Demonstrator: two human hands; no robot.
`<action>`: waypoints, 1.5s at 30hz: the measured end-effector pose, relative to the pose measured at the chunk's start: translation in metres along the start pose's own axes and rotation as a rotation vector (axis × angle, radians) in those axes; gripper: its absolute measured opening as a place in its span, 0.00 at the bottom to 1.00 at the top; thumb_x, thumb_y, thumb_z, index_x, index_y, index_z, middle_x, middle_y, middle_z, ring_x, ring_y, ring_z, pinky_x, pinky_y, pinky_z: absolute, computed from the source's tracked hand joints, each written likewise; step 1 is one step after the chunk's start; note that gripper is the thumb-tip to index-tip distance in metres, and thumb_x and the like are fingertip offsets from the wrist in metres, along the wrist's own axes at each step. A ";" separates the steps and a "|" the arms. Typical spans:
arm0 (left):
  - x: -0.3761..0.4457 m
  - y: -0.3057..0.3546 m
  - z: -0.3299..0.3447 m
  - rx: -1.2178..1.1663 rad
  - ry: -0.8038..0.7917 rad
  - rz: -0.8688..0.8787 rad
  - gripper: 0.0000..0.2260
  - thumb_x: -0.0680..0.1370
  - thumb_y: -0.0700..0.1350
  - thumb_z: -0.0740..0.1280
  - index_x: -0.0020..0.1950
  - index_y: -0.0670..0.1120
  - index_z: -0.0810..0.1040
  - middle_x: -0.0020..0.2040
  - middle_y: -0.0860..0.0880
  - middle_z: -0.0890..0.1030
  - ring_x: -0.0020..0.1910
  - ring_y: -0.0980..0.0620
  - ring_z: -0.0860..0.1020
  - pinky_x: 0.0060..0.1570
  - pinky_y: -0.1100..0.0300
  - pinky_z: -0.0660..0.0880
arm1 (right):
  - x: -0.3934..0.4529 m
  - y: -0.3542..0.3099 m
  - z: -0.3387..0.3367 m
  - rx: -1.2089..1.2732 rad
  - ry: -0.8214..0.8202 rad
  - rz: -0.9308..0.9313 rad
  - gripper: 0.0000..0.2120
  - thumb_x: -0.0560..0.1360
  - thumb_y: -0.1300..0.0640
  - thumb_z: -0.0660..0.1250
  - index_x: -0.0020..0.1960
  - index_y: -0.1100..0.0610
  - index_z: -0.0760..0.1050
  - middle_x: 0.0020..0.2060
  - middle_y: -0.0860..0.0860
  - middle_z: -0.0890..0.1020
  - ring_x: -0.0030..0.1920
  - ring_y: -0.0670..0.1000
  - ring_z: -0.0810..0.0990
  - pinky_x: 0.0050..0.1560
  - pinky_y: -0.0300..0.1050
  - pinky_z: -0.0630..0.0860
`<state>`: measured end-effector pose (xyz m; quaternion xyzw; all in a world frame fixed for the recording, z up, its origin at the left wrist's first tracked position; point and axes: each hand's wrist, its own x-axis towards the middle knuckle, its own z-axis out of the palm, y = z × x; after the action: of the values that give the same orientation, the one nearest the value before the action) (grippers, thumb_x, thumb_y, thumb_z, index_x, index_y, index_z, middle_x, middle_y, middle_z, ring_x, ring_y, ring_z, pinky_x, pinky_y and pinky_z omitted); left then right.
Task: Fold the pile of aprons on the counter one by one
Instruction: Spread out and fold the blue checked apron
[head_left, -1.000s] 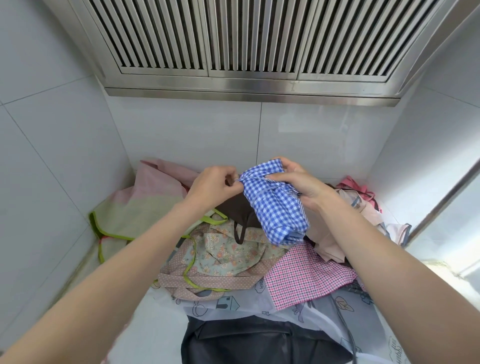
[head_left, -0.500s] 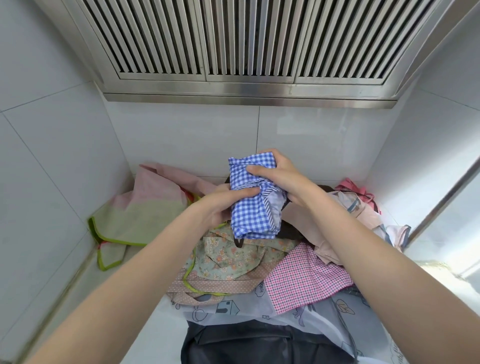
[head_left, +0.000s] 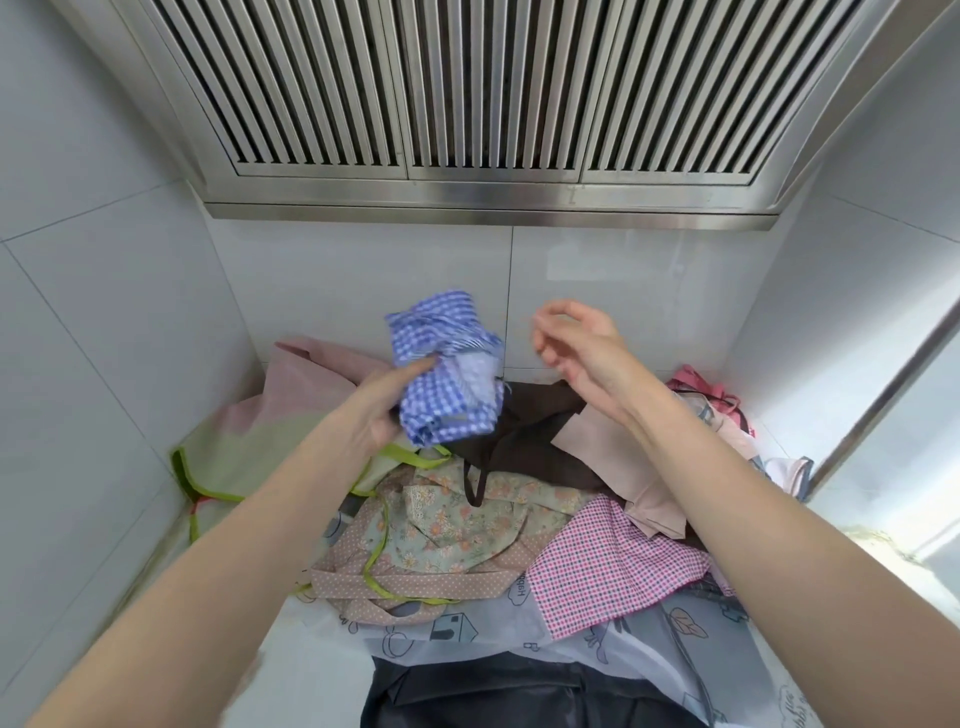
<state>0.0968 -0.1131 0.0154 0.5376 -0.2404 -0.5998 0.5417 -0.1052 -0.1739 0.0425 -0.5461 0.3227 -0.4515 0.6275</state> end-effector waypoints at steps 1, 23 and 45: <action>0.001 0.003 -0.009 -0.059 -0.001 0.001 0.06 0.77 0.42 0.65 0.52 0.41 0.73 0.47 0.44 0.81 0.39 0.47 0.82 0.33 0.53 0.80 | -0.001 -0.002 -0.008 0.014 0.016 0.005 0.05 0.77 0.66 0.63 0.44 0.58 0.72 0.32 0.51 0.80 0.27 0.45 0.74 0.28 0.34 0.68; -0.017 0.002 0.025 0.846 -0.262 0.366 0.32 0.70 0.33 0.72 0.68 0.53 0.65 0.60 0.48 0.76 0.52 0.53 0.77 0.49 0.63 0.76 | -0.012 0.007 0.030 -0.241 0.041 0.017 0.06 0.72 0.72 0.67 0.40 0.63 0.75 0.27 0.52 0.80 0.25 0.43 0.79 0.31 0.33 0.77; -0.007 0.008 0.033 1.368 -0.381 0.472 0.21 0.70 0.41 0.74 0.55 0.44 0.67 0.46 0.49 0.78 0.45 0.50 0.77 0.42 0.60 0.72 | -0.020 -0.007 0.028 -0.633 0.017 0.340 0.14 0.69 0.67 0.64 0.28 0.56 0.65 0.25 0.49 0.66 0.27 0.46 0.63 0.27 0.37 0.59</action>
<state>0.0690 -0.1185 0.0354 0.5756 -0.7584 -0.2669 0.1495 -0.0890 -0.1442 0.0528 -0.6480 0.5380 -0.2230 0.4908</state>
